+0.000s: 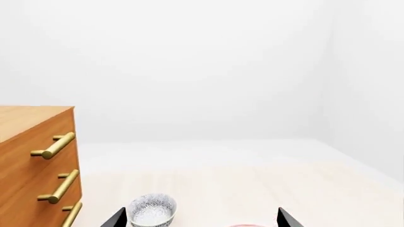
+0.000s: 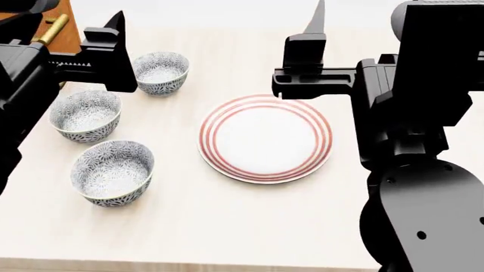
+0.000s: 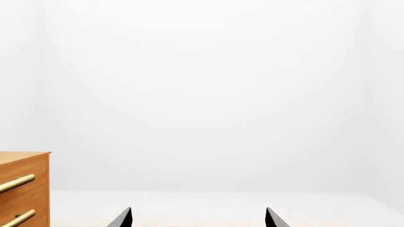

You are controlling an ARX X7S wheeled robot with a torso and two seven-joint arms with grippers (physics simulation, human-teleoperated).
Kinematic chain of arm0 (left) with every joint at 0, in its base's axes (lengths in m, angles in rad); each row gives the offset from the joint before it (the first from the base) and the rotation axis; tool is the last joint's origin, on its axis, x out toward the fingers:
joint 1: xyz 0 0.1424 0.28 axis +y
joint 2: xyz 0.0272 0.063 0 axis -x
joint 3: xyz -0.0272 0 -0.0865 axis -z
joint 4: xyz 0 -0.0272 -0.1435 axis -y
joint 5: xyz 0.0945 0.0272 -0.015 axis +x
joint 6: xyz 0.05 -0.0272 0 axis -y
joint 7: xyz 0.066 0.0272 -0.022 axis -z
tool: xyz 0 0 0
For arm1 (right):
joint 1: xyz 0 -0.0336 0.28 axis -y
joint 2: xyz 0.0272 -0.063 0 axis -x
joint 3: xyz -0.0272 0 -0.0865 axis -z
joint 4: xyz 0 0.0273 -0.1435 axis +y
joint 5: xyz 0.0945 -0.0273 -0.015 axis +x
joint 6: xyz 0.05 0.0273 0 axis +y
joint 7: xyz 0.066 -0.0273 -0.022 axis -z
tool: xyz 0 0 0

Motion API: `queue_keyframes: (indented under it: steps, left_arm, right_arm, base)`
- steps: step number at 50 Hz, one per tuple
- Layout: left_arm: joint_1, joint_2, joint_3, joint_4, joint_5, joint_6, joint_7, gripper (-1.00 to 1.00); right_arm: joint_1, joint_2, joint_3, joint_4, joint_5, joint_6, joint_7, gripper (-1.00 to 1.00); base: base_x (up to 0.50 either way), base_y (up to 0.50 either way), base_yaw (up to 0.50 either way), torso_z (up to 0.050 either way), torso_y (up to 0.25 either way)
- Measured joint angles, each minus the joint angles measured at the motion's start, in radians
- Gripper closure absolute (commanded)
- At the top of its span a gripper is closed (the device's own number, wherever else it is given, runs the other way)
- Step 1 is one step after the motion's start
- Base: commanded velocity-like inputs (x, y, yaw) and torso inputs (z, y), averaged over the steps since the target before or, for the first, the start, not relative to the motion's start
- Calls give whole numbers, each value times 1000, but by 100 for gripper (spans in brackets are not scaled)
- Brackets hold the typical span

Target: Put the bowl at the front on the plate.

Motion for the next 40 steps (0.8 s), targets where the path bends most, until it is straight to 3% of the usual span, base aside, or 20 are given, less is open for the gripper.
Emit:
queue_keyframes:
  steps: [40]
  left_arm:
    - [35,-19,-4,3,-59,19,-38,-100]
  right_arm:
    - [-1,16,-23,6,9,-25,8,-100]
  base:
    - [29,0,0,0,0]
